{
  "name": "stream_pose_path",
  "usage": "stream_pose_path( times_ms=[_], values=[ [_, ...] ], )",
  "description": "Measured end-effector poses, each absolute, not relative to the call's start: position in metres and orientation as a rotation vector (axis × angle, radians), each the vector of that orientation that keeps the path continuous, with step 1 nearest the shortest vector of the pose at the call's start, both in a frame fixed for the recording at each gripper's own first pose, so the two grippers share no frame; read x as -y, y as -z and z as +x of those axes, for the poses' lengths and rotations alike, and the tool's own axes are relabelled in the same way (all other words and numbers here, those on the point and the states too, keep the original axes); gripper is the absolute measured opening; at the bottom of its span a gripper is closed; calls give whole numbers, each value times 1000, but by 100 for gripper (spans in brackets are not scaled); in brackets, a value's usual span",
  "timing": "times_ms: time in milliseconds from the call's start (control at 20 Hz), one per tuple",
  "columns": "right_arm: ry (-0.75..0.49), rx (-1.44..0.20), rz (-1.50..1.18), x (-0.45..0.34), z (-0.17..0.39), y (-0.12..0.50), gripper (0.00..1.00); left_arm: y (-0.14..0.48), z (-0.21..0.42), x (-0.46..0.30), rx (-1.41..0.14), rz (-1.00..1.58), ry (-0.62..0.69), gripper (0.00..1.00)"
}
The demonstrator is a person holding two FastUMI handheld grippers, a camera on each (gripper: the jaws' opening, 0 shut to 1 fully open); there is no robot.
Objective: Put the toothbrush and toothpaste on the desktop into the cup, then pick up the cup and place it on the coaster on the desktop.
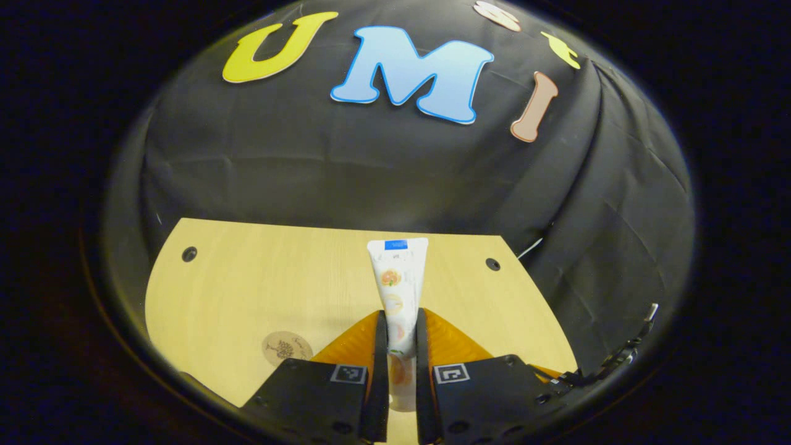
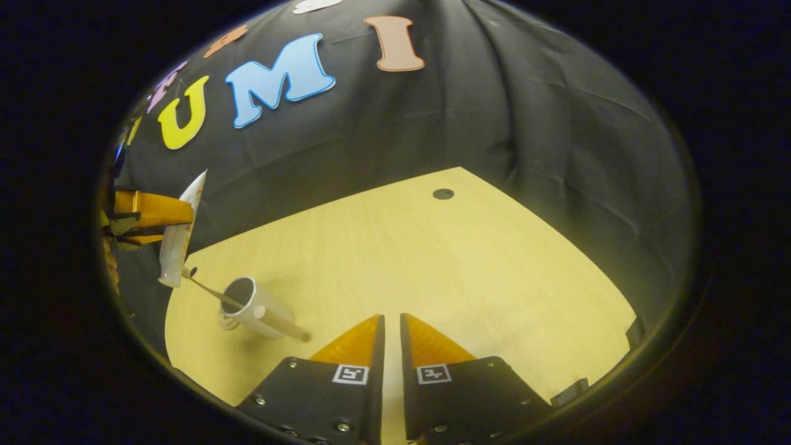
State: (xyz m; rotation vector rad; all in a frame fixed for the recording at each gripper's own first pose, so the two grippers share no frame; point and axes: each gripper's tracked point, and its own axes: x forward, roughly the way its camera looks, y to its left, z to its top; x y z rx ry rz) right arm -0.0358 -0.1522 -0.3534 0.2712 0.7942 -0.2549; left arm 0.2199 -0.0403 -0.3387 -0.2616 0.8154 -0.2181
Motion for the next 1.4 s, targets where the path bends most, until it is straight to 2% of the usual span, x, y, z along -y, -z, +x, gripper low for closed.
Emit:
stream_pose_path(
  times_ms=[700,750,850,900,1050,1100,1150,1250,1300,1400],
  values=[
    [375,-854,264,209,-72,359,14,394,238,57,-791,-142,226,25],
    [374,-856,261,208,-71,359,14,396,238,57,-786,-135,224,30],
    [370,-863,261,208,-72,357,14,401,235,56,-787,-123,219,25],
    [367,-865,263,207,-72,357,10,404,236,56,-788,-117,216,29],
    [356,-874,264,206,-72,362,14,409,234,51,-787,-92,198,29],
    [351,-875,264,205,-72,362,14,409,229,50,-793,-94,197,38],
    [345,-877,263,205,-70,362,14,407,227,53,-794,-111,207,33],
    [333,-879,261,204,-68,362,10,400,225,56,-778,-132,217,40],
    [327,-878,261,203,-66,361,14,396,227,54,-764,-126,212,50],
    [307,-879,261,197,-58,360,13,387,228,56,-741,-107,216,50]
  ],
)
